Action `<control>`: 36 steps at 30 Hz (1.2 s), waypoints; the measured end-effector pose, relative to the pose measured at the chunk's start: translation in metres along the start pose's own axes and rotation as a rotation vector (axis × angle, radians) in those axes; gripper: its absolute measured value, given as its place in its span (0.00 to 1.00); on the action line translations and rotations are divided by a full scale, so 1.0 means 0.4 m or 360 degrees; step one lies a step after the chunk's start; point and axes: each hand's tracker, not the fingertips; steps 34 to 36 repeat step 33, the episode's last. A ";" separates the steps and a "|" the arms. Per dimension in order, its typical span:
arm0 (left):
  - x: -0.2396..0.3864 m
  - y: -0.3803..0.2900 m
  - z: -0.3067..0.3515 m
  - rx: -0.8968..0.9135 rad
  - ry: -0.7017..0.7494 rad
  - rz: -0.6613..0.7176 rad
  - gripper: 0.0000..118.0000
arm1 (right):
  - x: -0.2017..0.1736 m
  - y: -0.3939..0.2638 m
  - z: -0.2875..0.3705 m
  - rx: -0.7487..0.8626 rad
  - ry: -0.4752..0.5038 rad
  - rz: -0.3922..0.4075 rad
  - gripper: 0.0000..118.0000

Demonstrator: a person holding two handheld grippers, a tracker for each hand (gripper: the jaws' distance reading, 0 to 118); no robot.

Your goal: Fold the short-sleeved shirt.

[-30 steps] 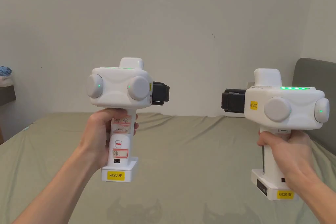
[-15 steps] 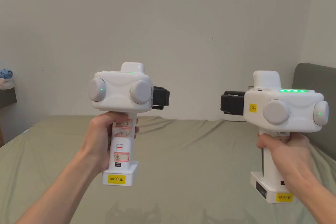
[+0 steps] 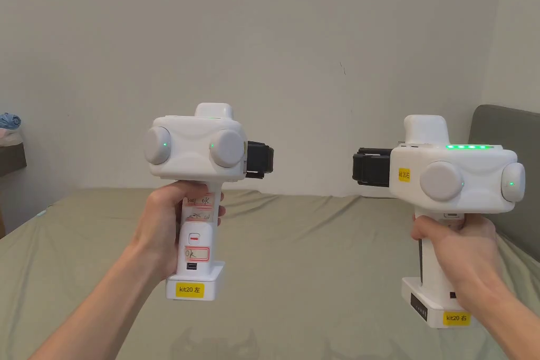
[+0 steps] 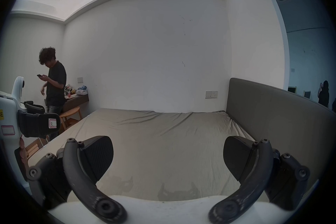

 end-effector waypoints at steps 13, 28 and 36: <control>-0.010 0.007 0.016 -0.0007 -0.0042 0.0035 1.00 | -0.011 0.008 0.026 0.0007 0.0011 -0.0005 1.00; -0.034 0.017 0.014 -0.0073 -0.0125 0.0261 1.00 | -0.008 -0.002 0.020 -0.0013 0.0035 -0.0040 1.00; -0.030 0.005 0.016 -0.0053 -0.0089 0.0221 1.00 | -0.013 -0.006 0.028 -0.0016 0.0032 -0.0011 1.00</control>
